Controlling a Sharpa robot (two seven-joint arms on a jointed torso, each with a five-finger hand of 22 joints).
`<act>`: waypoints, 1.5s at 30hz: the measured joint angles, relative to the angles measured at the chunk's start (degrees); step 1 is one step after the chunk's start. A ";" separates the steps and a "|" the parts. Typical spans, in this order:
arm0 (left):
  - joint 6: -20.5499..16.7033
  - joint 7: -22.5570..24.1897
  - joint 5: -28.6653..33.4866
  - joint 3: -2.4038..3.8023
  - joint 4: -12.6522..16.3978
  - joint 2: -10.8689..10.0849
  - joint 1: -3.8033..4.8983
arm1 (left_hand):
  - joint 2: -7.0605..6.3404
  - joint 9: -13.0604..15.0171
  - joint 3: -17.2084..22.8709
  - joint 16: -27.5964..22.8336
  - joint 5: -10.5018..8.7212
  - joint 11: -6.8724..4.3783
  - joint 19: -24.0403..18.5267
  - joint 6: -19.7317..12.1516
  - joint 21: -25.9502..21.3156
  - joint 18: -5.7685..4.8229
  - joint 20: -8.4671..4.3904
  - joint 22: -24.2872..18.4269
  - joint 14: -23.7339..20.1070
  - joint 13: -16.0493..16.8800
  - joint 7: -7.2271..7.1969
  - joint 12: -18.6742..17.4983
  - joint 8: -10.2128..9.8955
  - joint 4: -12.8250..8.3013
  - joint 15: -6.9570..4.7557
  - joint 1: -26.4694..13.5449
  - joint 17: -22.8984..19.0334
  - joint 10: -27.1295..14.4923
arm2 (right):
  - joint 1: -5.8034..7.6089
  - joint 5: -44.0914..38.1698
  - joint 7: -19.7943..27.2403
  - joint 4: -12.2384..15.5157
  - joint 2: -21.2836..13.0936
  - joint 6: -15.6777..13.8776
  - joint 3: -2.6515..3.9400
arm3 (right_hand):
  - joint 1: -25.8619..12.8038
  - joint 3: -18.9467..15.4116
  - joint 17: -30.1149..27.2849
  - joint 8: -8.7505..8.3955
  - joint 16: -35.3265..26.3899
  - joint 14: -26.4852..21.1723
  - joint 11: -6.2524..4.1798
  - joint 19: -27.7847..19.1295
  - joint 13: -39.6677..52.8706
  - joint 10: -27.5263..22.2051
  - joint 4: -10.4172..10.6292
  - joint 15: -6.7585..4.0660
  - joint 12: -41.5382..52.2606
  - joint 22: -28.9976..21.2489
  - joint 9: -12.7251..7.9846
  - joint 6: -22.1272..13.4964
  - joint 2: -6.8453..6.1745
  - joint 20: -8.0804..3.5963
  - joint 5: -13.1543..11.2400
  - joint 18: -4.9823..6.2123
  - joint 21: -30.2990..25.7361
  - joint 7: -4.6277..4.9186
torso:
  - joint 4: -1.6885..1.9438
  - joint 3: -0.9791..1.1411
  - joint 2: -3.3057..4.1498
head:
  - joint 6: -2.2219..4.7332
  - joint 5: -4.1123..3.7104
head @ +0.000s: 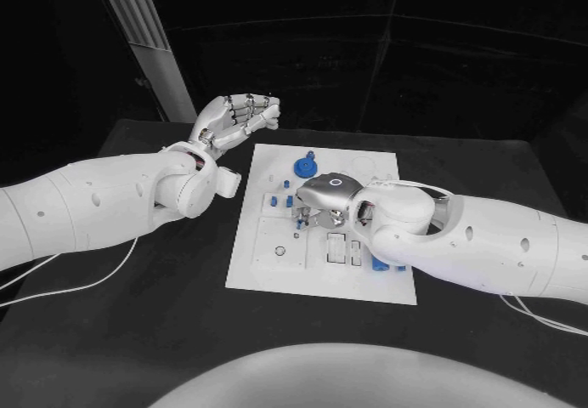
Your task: Assemble the parts on the task board
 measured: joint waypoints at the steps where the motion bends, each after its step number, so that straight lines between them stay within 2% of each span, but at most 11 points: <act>1: 0.00 0.00 0.00 0.00 0.00 0.00 0.00 | 0.00 0.00 0.00 0.00 0.00 0.00 0.00 0.00 0.00 0.00 0.00 0.00 0.00 0.00 0.00 0.00 0.00 0.00 0.00 0.00 0.00 0.00 | -0.05 -0.07 0.00 -0.03 0.05 0.07 0.00 | 0.00 0.00 0.00 -0.04 0.00 0.00 0.00 0.00 0.00 0.00 0.00 0.00 0.00 0.00 0.00 0.00 0.00 0.00 0.00 0.00 0.00 0.00 | 0.00 0.00 0.00 | 0.00 0.00; 15: 0.01 0.00 0.00 0.00 -0.02 0.00 0.00 | 0.00 0.00 0.00 0.00 0.00 0.00 0.00 -0.42 0.00 -0.01 0.00 -0.06 0.00 -0.04 -0.01 0.00 0.00 0.00 0.00 0.00 -0.17 0.00 | -0.81 -0.94 -0.01 -0.53 0.93 1.44 -0.02 | -0.01 0.00 0.00 0.08 0.00 0.00 0.00 0.00 0.00 0.00 0.00 0.00 0.00 0.00 -0.03 -0.03 -0.01 0.00 -0.10 0.00 0.00 -0.01 | 0.04 0.01 -0.03 | 0.01 -0.05; 35: 0.05 0.00 0.00 0.00 -0.05 0.04 -0.01 | 0.00 0.00 0.00 0.23 0.00 -0.21 0.00 -0.41 0.00 0.00 0.00 -0.05 0.00 -0.03 0.00 0.25 0.00 0.00 0.00 0.00 -0.25 -0.21 | -0.96 -1.20 -0.02 -0.76 1.56 2.48 -0.07 | -0.02 0.16 0.00 0.06 0.00 0.00 0.10 0.00 0.01 -0.11 0.16 0.00 -0.27 0.00 -0.04 -0.09 -0.02 0.00 -0.10 0.00 -0.24 -0.04 | 0.03 0.02 -0.03 | 0.01 -0.25; 37: 0.05 0.00 0.00 0.00 -0.05 0.05 -0.01 | 0.00 0.00 0.00 0.23 0.00 -0.21 0.00 -0.41 0.00 0.00 0.00 -0.05 0.00 -0.03 0.00 0.25 0.00 0.00 0.00 0.00 -0.25 -0.21 | -0.96 -1.30 -0.04 -0.79 1.65 2.64 -0.10 | 0.00 0.16 0.01 0.06 0.00 0.00 0.21 0.00 0.01 -0.21 0.16 0.00 -0.27 0.00 -0.04 -0.37 -0.04 0.00 -0.10 0.00 -0.24 0.24 | 0.03 0.02 -0.02 | 0.02 -0.27; 45: 0.07 0.00 0.01 0.00 -0.01 0.06 -0.01 | 0.00 0.00 0.00 0.23 0.00 -0.21 0.00 -0.41 0.00 0.00 0.00 -0.11 0.00 -0.08 -0.01 0.25 0.00 0.00 0.00 0.00 -0.34 -0.21 | -0.99 -2.04 -0.11 -0.77 1.81 3.24 -0.32 | -1.24 -0.65 -0.04 -0.89 -0.34 0.00 0.93 0.00 -0.01 -0.96 0.30 0.41 -0.60 0.00 -0.26 -1.32 -1.84 0.41 -0.09 0.01 -1.74 0.79 | 0.02 0.01 -0.01 | 0.02 -0.29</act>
